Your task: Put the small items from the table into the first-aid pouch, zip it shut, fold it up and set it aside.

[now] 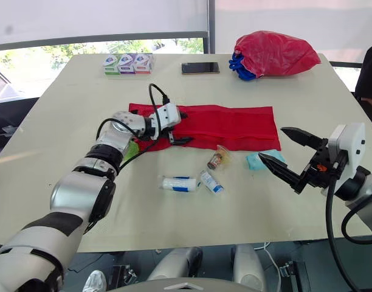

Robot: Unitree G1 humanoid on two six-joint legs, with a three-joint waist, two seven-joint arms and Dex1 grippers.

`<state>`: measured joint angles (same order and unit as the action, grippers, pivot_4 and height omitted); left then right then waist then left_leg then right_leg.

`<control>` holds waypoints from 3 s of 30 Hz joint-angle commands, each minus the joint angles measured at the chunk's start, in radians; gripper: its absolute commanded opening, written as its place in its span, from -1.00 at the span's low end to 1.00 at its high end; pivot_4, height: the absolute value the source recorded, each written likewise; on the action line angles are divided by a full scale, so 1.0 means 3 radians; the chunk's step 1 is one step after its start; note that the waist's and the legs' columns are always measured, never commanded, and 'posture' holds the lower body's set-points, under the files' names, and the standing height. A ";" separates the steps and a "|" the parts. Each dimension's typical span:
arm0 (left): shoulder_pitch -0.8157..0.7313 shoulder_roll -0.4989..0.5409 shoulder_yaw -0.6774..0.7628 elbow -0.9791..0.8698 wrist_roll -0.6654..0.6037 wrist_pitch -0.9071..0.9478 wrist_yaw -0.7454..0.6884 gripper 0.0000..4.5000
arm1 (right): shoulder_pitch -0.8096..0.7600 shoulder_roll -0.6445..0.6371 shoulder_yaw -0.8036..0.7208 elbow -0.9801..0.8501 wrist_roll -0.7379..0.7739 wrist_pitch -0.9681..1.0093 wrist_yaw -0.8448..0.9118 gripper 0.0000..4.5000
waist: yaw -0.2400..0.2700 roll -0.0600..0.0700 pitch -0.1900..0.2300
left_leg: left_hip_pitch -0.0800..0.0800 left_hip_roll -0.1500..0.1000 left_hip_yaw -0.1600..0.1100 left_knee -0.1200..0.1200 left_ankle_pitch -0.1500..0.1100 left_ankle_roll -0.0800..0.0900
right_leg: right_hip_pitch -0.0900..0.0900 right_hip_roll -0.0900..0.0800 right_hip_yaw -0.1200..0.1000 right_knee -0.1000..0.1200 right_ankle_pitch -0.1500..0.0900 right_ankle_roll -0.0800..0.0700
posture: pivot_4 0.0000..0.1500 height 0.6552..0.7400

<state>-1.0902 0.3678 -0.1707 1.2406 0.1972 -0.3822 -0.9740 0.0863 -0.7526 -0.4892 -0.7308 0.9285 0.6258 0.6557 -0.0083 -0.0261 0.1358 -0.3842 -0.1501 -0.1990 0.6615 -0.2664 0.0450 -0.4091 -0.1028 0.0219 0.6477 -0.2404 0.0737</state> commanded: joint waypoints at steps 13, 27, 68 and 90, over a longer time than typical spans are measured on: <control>-0.0107 0.0017 0.0135 0.0094 -0.0051 -0.0020 -0.0008 -0.97 | 0.0116 -0.0066 -0.0150 -0.0241 0.0222 -0.0085 -0.0156 1.00 | -0.0003 0.0000 0.0000 | -0.0003 0.0000 0.0000 0.0007 -0.0001 0.0002 | 0.0000 0.0000 0.0000 0.0001 0.0000 0.0001 | 1.00 1.00; 0.0168 0.0409 0.0145 -0.0159 -0.0068 0.0008 -0.0220 -0.97 | 0.0164 -0.0608 -0.0433 0.0099 0.0398 -0.0072 0.0812 1.00 | -0.0009 -0.0002 -0.0001 | -0.0003 -0.0001 0.0000 0.0009 -0.0003 0.0005 | 0.0001 0.0000 -0.0001 0.0001 0.0000 0.0001 | 1.00 1.00; 0.0562 0.0480 0.0080 -0.1343 -0.0390 0.0879 -0.0809 -0.97 | -0.2508 0.0659 0.3404 0.0947 -0.1908 0.0851 0.0127 1.00 | -0.0020 -0.0008 -0.0004 | -0.0025 -0.0010 -0.0013 0.0027 -0.0004 0.0005 | -0.0013 -0.0001 -0.0023 0.0006 0.0002 0.0003 | 1.00 1.00; 0.0652 0.0508 0.0061 -0.1648 -0.0587 0.1409 -0.0871 -1.00 | -0.2871 0.0846 0.4034 0.1155 -0.2477 0.1153 0.0439 -0.70 | -0.0040 -0.0008 -0.0005 | -0.0026 -0.0011 -0.0010 0.0027 -0.0003 0.0005 | -0.0021 -0.0004 -0.0033 0.0017 0.0002 0.0003 | 1.00 1.00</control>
<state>-0.8885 0.5093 -0.1650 0.7897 0.0362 0.0434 -1.2390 -0.7691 -0.5129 0.7713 -0.3482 0.1691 0.9735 0.7785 -0.0202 -0.0284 0.1343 -0.3919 -0.1535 -0.2021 0.6696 -0.2674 0.0465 -0.4154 -0.1040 0.0120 0.6529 -0.2398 0.0746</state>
